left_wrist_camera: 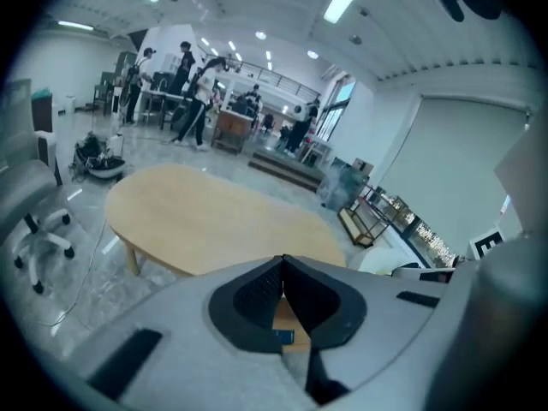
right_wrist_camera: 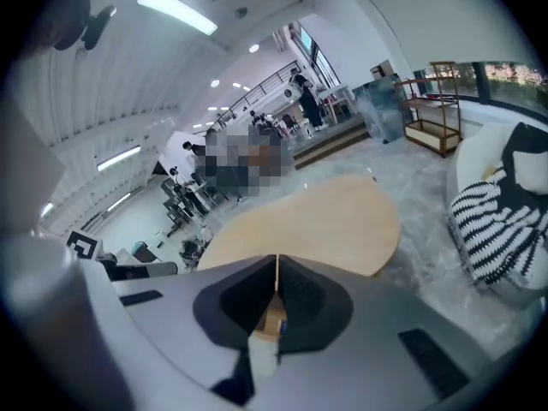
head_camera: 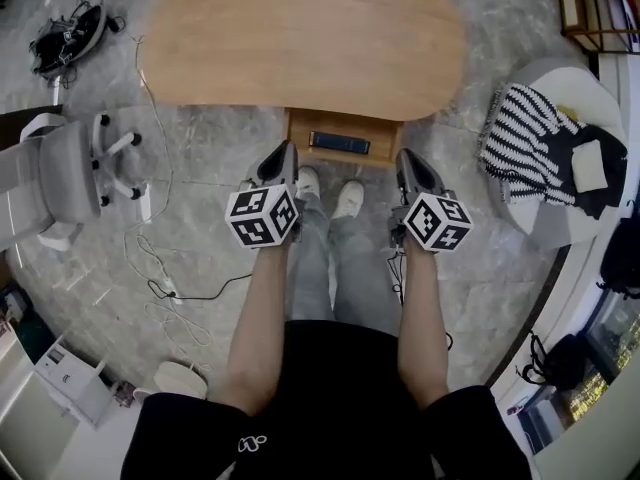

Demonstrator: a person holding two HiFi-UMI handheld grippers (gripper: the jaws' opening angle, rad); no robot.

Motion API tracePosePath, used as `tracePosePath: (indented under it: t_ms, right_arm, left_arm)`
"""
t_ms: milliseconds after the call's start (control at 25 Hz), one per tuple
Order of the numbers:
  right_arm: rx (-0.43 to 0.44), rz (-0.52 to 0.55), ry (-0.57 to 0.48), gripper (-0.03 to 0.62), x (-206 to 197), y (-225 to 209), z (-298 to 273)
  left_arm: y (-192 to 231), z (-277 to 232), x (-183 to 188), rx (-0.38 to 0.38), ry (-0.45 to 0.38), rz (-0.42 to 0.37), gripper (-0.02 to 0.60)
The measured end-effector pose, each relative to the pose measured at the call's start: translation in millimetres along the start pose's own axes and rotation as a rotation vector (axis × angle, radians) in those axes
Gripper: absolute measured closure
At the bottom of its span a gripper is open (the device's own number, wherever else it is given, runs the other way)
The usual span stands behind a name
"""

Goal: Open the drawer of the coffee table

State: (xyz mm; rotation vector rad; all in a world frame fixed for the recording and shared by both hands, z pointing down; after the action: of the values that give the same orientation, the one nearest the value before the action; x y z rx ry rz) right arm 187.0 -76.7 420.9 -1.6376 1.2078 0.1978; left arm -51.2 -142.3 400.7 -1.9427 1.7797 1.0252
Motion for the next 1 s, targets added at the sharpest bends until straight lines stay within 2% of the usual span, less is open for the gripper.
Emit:
tracePosePath:
  t_ms: [240,560,1000]
  right_arm:
    - [0.069,0.08,-0.144,0.58,94,47,23]
    - [0.144,0.21,-0.323,0.583,202,113,68]
    - [0.199,0.449,-0.485,0.583,304,199,135]
  left_arm:
    - [-55,41,85,-0.033,-0.168,-0.021,0.572]
    - [-116,105,184,-0.038,-0.4,-0.086,0.572]
    - [-182,194,279,-0.126,-0.633,-0.161,0.572]
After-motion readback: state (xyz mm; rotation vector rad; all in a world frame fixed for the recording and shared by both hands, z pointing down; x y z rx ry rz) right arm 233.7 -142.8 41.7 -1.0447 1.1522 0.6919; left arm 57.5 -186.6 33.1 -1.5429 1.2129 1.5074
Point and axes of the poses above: the fingertips, and each gripper's own axes: z backward along the fingers, y to its left, x out of its top, the point moved 3 cm from there along z, backward along the fingers, and after that the axes turned 12 degrees about x, right-handed, at the moved point
